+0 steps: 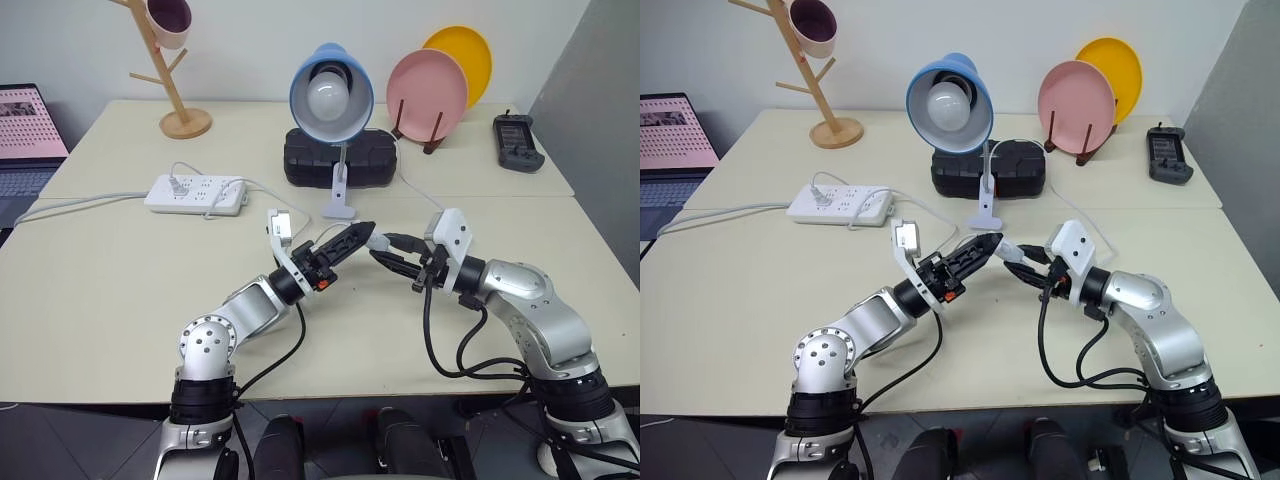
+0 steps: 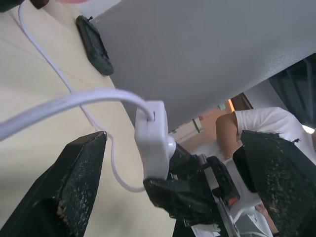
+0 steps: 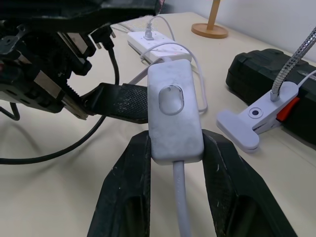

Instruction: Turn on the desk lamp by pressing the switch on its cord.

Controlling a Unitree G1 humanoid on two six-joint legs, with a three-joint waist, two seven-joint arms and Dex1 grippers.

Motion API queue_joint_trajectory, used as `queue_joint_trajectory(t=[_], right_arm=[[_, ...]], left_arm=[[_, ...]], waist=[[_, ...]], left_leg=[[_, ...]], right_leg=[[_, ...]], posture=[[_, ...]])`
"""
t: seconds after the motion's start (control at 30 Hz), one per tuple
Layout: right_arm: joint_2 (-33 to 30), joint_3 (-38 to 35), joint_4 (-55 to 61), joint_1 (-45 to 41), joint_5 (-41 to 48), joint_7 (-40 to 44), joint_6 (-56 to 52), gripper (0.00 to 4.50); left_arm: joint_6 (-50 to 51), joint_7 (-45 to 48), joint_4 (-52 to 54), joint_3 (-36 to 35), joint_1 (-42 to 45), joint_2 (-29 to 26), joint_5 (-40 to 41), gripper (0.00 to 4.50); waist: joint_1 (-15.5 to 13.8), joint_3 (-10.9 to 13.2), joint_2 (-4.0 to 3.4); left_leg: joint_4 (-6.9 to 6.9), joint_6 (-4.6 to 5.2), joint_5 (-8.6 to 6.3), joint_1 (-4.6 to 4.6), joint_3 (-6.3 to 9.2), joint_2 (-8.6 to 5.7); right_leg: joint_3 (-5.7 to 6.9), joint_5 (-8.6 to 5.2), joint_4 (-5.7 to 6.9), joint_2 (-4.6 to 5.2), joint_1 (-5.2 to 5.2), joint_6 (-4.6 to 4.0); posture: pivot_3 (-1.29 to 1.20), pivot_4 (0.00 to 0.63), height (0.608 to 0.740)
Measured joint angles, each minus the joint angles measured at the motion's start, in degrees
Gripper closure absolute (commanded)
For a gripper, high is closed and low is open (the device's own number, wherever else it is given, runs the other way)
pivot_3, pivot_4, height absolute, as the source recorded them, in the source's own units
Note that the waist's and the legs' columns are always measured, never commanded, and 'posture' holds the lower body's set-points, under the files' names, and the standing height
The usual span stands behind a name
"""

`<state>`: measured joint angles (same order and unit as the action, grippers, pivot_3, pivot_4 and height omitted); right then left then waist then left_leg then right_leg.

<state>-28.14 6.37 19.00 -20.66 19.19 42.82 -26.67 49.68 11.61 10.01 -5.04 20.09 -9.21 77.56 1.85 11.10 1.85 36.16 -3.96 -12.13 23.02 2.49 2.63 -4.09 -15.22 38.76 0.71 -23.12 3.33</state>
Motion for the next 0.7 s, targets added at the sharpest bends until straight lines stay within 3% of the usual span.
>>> queue_joint_trajectory(t=[0.53, 0.7], right_arm=[[0.15, -0.01, 2.28, 1.03, 0.37, -0.41, -0.67, 3.40], [0.22, 0.01, 2.37, 1.04, 0.37, -0.41, -1.08, 3.40]], left_arm=[[1.20, 1.55, -0.47, -0.95, -0.12, -0.20, -1.33, 3.89], [1.40, 1.56, -0.47, -1.00, -0.17, -0.27, -1.43, 4.10]], waist=[[0.00, 0.00, 0.00], [-0.01, 0.00, 0.00]], left_leg=[[-0.03, 0.00, 0.00, 0.00, 0.01, 0.00], [-0.04, 0.00, 0.00, 0.01, 0.01, 0.00]], right_leg=[[0.01, -0.01, -0.05, 0.00, -0.01, 0.01], [0.00, -0.01, -0.10, 0.00, -0.01, 0.01]], posture=[[0.00, 0.150, 0.740], [0.00, 0.150, 0.740]])
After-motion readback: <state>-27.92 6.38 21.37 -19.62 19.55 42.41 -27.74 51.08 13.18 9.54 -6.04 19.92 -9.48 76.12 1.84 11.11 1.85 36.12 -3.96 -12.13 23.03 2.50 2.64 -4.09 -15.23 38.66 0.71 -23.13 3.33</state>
